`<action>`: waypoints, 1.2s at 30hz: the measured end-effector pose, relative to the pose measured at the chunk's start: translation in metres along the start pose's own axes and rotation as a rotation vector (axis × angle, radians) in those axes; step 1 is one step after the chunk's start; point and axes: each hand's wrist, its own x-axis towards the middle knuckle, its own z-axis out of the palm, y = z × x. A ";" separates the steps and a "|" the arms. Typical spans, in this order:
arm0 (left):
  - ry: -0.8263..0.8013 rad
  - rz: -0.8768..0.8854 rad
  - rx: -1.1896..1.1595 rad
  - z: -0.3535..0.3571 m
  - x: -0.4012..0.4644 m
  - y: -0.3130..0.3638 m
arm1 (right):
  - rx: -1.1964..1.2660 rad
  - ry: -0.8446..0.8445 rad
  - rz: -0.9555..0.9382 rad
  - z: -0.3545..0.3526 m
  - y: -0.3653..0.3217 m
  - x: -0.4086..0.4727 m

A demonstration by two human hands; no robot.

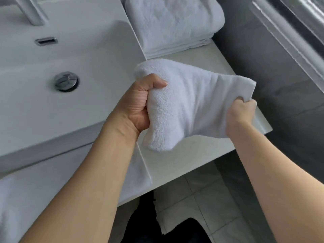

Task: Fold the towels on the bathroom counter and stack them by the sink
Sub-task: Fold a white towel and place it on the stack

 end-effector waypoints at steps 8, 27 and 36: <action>0.121 0.128 -0.031 0.040 0.099 0.039 | 0.068 0.029 -0.123 0.039 -0.076 0.083; 0.388 0.417 -0.025 0.023 0.239 0.153 | 0.029 -0.126 -0.456 0.159 -0.269 0.207; 0.928 0.387 0.658 -0.012 0.305 0.205 | -0.387 -0.128 -0.505 0.212 -0.277 0.244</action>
